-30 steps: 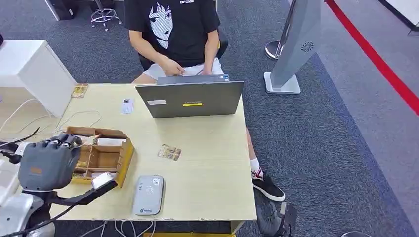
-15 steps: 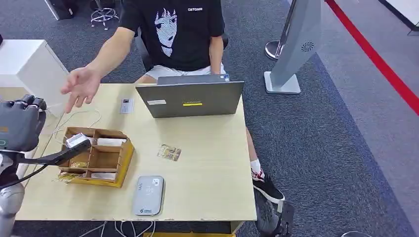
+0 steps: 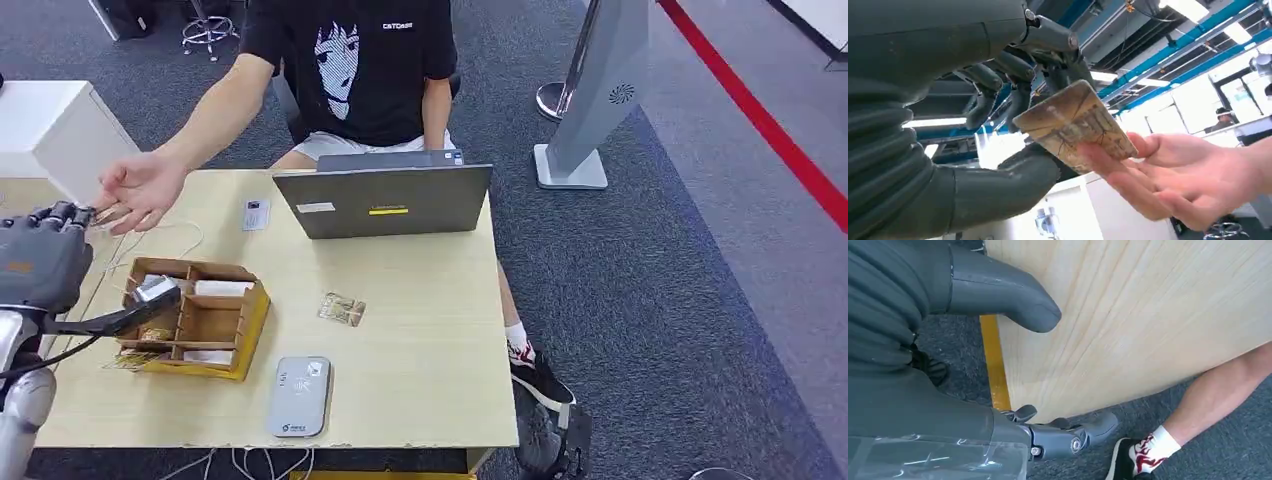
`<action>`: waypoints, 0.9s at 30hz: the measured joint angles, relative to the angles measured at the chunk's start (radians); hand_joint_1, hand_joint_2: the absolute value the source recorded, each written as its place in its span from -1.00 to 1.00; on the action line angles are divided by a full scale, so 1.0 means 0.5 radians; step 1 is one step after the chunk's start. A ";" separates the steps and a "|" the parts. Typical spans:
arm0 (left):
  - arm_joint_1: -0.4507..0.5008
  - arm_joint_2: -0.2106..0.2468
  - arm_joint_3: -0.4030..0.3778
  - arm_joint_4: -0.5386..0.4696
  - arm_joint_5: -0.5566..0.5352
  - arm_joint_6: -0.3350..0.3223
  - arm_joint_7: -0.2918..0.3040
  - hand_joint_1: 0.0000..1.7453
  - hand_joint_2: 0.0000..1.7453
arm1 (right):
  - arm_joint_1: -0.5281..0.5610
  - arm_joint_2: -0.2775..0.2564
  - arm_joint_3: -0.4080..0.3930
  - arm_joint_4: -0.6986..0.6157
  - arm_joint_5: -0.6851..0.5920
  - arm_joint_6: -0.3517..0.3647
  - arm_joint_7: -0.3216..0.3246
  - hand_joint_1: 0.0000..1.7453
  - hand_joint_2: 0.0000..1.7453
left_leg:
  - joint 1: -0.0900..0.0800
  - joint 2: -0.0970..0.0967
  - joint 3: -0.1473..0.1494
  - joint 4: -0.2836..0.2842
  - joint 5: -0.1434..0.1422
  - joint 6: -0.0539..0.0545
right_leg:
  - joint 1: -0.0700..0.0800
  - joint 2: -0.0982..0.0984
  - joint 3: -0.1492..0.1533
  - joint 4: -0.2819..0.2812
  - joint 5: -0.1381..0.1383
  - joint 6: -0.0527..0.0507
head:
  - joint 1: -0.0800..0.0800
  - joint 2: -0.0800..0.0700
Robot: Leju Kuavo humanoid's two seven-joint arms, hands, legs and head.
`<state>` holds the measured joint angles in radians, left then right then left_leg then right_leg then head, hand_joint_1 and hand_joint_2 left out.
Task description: Pass the card to the sensor for recognition and then transmit it.
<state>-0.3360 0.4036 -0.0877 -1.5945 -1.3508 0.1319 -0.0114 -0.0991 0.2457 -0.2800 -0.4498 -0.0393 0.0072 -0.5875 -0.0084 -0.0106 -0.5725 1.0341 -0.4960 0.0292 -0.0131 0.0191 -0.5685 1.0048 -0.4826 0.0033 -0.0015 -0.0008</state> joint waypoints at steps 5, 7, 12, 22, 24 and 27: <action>0.191 -0.008 0.009 -0.161 0.046 0.246 -0.076 -1.00 1.00 | 0.010 0.000 0.000 -0.001 -0.052 -0.001 0.001 -1.00 1.00 | 0.000 0.001 0.000 0.000 -0.001 -0.001 | 0.000 0.001 0.000 0.000 -0.001 0.000 | 0.001 0.000; 0.324 -0.036 0.046 -0.295 0.137 0.388 -0.138 -1.00 1.00 | 0.023 0.000 -0.001 -0.005 -0.074 -0.008 0.001 -1.00 1.00 | 0.000 0.003 0.000 0.000 -0.002 -0.002 | 0.000 0.003 0.000 0.000 -0.002 -0.002 | 0.001 0.000; 0.822 -0.219 0.214 -0.771 0.616 0.825 -0.427 -1.00 1.00 | 0.080 0.004 -0.046 -0.058 -0.147 -0.037 -0.008 -1.00 1.00 | -0.001 0.009 0.000 -0.001 -0.008 0.000 | 0.000 0.008 0.000 -0.002 -0.004 -0.002 | 0.001 0.000; 1.633 -0.910 0.636 -1.467 1.614 0.932 -1.252 -1.00 1.00 | 0.178 0.031 -0.293 -0.230 -0.216 0.001 -0.002 -1.00 1.00 | -0.003 -0.001 0.002 0.000 -0.018 0.007 | -0.001 -0.002 0.007 -0.005 -0.014 0.008 | 0.002 0.000; 1.694 -1.091 0.781 -1.479 2.144 0.676 -1.342 -1.00 1.00 | 0.195 0.036 -0.363 -0.263 -0.207 0.016 0.002 -1.00 1.00 | -0.004 0.000 0.007 0.000 -0.018 0.006 | -0.001 -0.002 0.011 -0.005 -0.014 0.007 | 0.001 0.000; 1.762 -1.267 1.004 -1.372 2.749 0.435 -1.336 -1.00 1.00 | 0.228 0.051 -0.502 -0.332 -0.169 0.024 0.040 -1.00 1.00 | -0.004 -0.003 0.008 0.000 -0.018 0.006 | -0.001 -0.005 0.011 -0.005 -0.014 0.007 | 0.005 0.000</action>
<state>0.5453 -0.2298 0.4143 -2.2804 0.0239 0.3493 -0.6794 0.0147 0.2712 -0.5308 -0.6156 -0.1237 0.0194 -0.5674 -0.0102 -0.0123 -0.5684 1.0339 -0.5052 0.0323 -0.0136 0.0165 -0.5628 1.0023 -0.4897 0.0070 0.0012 -0.0008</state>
